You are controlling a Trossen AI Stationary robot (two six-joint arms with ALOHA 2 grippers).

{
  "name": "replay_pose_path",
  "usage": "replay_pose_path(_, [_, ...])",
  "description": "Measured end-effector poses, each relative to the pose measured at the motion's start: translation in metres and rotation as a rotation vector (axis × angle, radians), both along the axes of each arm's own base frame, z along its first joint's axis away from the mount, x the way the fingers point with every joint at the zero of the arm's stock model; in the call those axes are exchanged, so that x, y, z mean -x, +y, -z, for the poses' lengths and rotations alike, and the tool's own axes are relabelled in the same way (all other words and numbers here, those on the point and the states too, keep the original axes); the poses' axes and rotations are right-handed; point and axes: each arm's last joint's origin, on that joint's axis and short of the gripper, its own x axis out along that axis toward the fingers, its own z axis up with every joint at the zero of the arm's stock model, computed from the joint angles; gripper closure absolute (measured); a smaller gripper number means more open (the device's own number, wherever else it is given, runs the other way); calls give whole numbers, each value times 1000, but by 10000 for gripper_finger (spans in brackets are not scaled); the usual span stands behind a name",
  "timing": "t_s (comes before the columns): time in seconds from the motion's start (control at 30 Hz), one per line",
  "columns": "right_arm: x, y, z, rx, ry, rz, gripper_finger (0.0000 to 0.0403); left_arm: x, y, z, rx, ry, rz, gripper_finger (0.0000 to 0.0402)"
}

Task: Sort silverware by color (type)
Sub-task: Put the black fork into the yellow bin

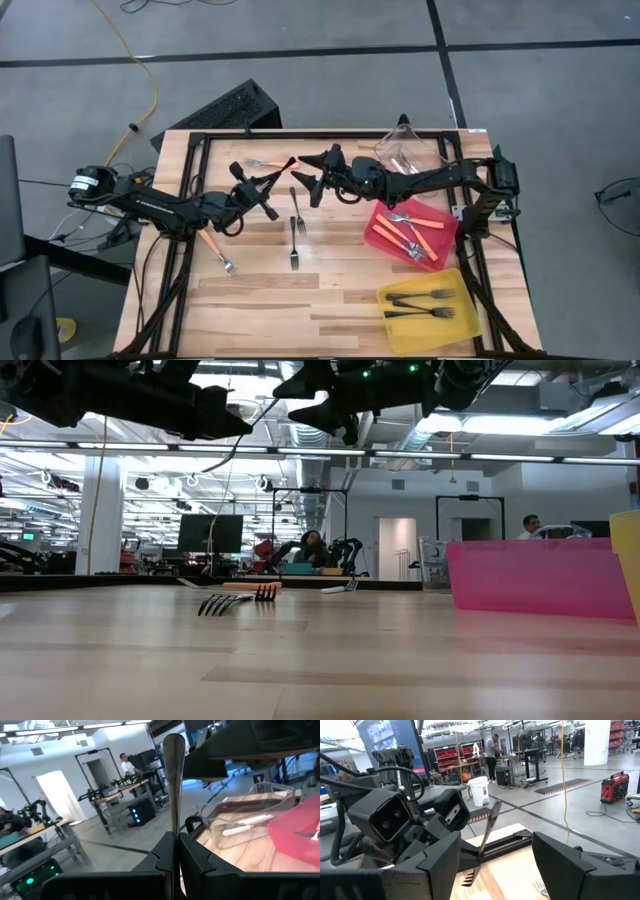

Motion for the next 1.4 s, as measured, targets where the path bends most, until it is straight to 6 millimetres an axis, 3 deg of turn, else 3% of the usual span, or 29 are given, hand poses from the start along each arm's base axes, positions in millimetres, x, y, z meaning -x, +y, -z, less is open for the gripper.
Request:
replay_pose_path(0.33, [0,-1,-1,4,-11,3,133,-3,1,-11,-24,-60,38,401])
replay_pose_path(0.63, [0,-1,-1,3,-8,4,133,-31,4,-2,-67,46,-2,401])
replay_pose_path(0.93, [0,-2,2,8,24,6,137,-49,2,3,-110,-14,-12,401])
replay_pose_path(1.17, [0,-3,4,5,48,13,186,-52,3,3,-105,-21,-26,401])
replay_pose_path(1.4, [0,-4,5,3,57,29,286,-51,3,1,-108,-35,-25,401])
